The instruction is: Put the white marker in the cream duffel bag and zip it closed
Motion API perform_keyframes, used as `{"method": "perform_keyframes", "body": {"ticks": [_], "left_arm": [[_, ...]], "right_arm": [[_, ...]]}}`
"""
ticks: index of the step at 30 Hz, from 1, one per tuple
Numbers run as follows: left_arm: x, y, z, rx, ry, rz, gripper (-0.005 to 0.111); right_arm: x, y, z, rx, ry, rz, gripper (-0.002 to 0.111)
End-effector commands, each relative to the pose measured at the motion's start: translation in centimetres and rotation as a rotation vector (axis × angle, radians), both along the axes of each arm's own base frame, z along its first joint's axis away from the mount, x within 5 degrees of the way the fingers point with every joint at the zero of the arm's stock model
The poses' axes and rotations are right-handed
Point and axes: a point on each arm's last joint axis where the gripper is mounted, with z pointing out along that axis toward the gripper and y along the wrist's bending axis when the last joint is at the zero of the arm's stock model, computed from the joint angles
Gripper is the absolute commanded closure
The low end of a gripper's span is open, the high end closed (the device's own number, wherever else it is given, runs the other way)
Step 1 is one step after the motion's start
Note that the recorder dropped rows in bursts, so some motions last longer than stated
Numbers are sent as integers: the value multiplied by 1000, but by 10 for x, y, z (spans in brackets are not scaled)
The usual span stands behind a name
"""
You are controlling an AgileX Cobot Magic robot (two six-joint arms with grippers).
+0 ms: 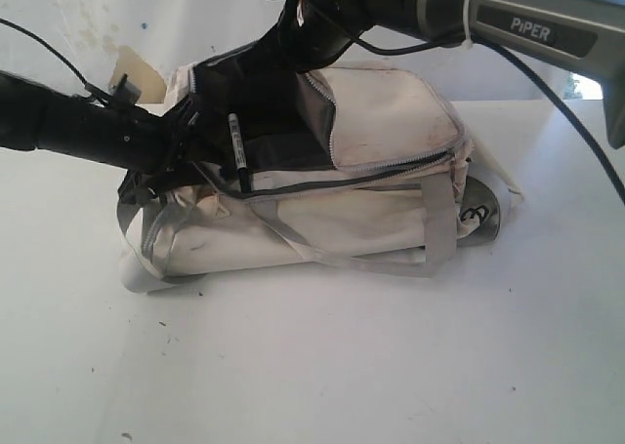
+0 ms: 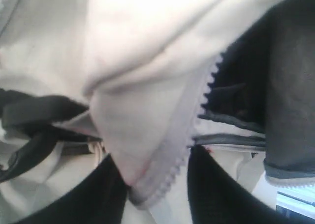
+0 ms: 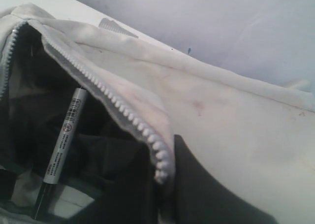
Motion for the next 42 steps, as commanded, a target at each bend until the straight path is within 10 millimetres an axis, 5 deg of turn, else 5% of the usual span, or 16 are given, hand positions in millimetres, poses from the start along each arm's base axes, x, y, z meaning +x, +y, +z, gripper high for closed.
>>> {"method": "perform_keyframes", "body": {"ticks": [1, 2, 8, 16, 28, 32, 42], "left_arm": [[-2, -4, 3, -43, 4, -21, 98], [-3, -4, 4, -47, 8, -31, 106], [-6, -2, 13, -229, 129, -14, 107], [0, 31, 35, -523, 165, 24, 107], [-2, 42, 39, -546, 125, -22, 107], [-4, 42, 36, -478, 61, -83, 106], [-11, 43, 27, -352, 32, -180, 57]], "right_arm": [[-1, -2, 9, 11, -23, 4, 108], [-1, -2, 9, 11, -23, 4, 108], [-2, -2, 9, -25, -32, 30, 108], [-3, -2, 13, -40, -46, 52, 108], [-27, 28, 14, 10, 14, 186, 108], [-34, 37, 8, 18, 58, 252, 100], [-40, 41, 2, 77, 162, 258, 73]]}}
